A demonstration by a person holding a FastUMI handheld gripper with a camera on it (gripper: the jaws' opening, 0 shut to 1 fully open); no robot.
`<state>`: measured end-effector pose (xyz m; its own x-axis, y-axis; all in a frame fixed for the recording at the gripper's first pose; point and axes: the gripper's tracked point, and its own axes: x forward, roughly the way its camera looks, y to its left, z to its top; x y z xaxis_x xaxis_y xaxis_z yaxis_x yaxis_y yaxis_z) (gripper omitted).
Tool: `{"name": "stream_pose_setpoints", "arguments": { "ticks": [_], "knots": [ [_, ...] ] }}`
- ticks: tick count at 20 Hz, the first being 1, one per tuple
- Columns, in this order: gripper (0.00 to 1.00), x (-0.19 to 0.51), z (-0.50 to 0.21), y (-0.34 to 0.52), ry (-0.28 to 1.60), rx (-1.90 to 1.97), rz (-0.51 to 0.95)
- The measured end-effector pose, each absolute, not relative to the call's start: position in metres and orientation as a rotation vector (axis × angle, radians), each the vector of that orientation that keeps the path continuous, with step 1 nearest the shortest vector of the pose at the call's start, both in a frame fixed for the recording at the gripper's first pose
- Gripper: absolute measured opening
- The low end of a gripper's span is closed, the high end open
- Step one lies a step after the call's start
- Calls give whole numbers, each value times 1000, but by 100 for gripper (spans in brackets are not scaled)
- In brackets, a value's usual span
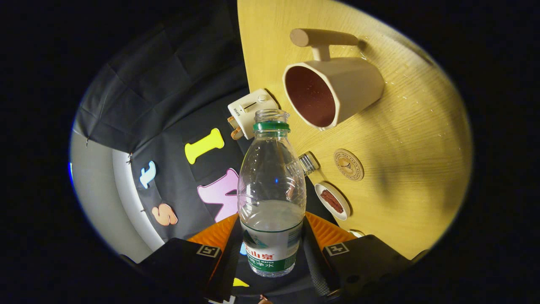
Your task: Take the bottle from table, then pour the juice into the cup, finally place the bottle on the coaster
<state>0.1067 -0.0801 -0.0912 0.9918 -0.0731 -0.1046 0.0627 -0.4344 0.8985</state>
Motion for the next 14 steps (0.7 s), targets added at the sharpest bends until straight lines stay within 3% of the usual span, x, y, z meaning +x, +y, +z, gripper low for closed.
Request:
{"name": "stream_pose_setpoints", "arguments": {
  "ticks": [14],
  "knots": [
    [74,105,-100,-73,60,1224,-121]
  ]
}}
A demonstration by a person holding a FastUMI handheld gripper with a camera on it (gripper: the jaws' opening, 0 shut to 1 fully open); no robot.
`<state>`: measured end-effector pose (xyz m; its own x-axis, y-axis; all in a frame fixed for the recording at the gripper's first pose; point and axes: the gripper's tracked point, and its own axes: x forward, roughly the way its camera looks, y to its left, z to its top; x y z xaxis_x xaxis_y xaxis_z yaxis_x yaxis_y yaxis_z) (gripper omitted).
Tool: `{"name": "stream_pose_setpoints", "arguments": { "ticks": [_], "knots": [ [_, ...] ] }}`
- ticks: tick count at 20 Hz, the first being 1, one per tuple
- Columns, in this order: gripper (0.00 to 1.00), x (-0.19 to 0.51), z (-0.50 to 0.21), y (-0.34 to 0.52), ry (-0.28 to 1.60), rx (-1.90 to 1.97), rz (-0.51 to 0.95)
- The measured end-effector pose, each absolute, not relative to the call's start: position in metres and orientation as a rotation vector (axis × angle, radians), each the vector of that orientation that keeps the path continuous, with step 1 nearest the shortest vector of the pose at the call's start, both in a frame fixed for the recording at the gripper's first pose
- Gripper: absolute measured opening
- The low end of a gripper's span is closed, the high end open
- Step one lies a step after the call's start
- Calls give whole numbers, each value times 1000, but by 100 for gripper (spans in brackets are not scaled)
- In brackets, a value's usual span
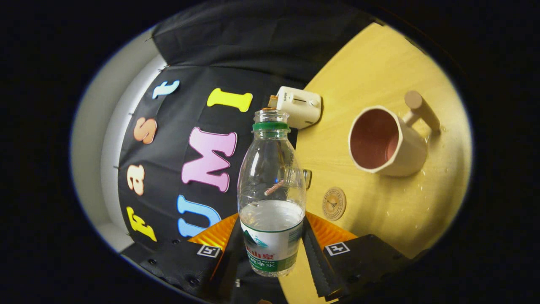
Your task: Take the bottle from table, then pour the juice into the cup, finally place the bottle on the coaster
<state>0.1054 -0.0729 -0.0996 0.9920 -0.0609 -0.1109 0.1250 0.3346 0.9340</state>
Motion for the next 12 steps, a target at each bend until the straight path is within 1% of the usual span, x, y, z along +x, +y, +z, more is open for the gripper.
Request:
{"name": "stream_pose_setpoints", "arguments": {
  "ticks": [5,12],
  "knots": [
    [74,112,-87,-74,49,856,-134],
    [74,147,-50,-52,21,277,-111]
  ]
}}
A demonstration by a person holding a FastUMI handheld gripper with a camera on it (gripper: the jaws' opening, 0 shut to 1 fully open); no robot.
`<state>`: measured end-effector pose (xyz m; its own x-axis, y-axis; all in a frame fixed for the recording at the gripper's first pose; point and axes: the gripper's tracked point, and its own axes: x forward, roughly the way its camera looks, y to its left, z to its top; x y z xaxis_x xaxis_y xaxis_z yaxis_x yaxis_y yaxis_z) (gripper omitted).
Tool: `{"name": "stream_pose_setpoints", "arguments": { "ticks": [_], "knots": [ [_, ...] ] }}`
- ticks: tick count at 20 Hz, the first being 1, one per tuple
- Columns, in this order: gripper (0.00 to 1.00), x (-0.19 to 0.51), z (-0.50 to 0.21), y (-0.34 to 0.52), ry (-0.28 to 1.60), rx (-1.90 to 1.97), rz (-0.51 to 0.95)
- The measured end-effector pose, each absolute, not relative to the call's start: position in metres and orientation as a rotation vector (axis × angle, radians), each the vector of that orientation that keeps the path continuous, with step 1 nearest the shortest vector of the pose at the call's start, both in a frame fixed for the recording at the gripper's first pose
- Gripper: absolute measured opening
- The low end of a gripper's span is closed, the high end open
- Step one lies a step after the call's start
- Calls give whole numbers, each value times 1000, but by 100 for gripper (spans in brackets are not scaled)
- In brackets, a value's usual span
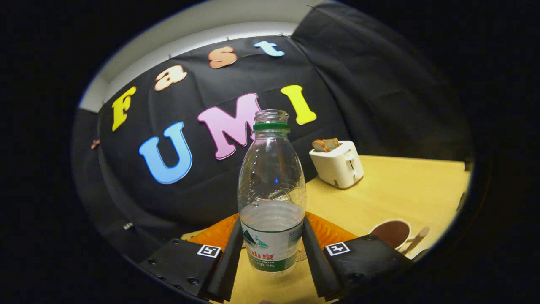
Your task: Take the bottle from table, then pour the juice into the cup, finally place the bottle on the coaster
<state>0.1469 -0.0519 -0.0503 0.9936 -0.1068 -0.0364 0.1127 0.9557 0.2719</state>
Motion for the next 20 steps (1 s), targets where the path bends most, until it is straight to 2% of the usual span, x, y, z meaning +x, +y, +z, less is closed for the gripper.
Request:
{"name": "stream_pose_setpoints", "arguments": {
  "ticks": [4,8,20],
  "knots": [
    [75,174,-49,-35,5,43,-112],
    [75,198,-63,-38,-5,-87,-184],
    [75,248,-140,-36,55,-129,-306]
  ]
}}
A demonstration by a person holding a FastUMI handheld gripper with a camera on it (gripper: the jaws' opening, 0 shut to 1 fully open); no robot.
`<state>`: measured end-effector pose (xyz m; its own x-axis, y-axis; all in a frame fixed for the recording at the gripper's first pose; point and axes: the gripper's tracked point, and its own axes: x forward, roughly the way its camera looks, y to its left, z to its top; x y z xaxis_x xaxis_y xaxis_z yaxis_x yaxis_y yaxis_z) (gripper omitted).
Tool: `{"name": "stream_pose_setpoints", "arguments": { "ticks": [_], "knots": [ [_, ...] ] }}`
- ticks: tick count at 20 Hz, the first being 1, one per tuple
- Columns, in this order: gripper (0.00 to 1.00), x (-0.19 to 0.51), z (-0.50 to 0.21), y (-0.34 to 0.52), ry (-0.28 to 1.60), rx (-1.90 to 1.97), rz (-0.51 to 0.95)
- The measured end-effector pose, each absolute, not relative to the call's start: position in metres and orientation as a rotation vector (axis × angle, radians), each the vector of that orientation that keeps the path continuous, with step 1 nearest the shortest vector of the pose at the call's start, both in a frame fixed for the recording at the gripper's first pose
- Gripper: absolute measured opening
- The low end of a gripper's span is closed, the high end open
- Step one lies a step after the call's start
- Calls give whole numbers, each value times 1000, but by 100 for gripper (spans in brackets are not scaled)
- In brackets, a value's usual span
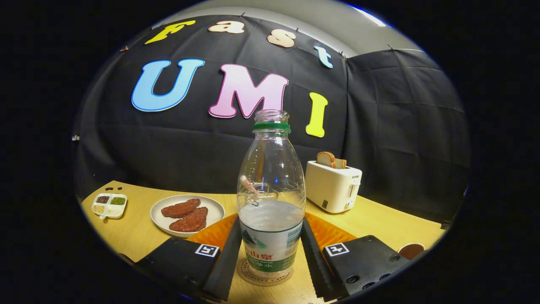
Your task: Take the bottle from table, then pour the juice into the cup, finally place the bottle on the coaster
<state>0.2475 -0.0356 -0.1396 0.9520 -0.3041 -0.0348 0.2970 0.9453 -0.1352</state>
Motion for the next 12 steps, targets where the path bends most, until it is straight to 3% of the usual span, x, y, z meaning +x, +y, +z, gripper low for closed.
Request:
{"name": "stream_pose_setpoints", "arguments": {
  "ticks": [12],
  "knots": [
    [76,254,-163,-42,59,-93,-343]
  ]
}}
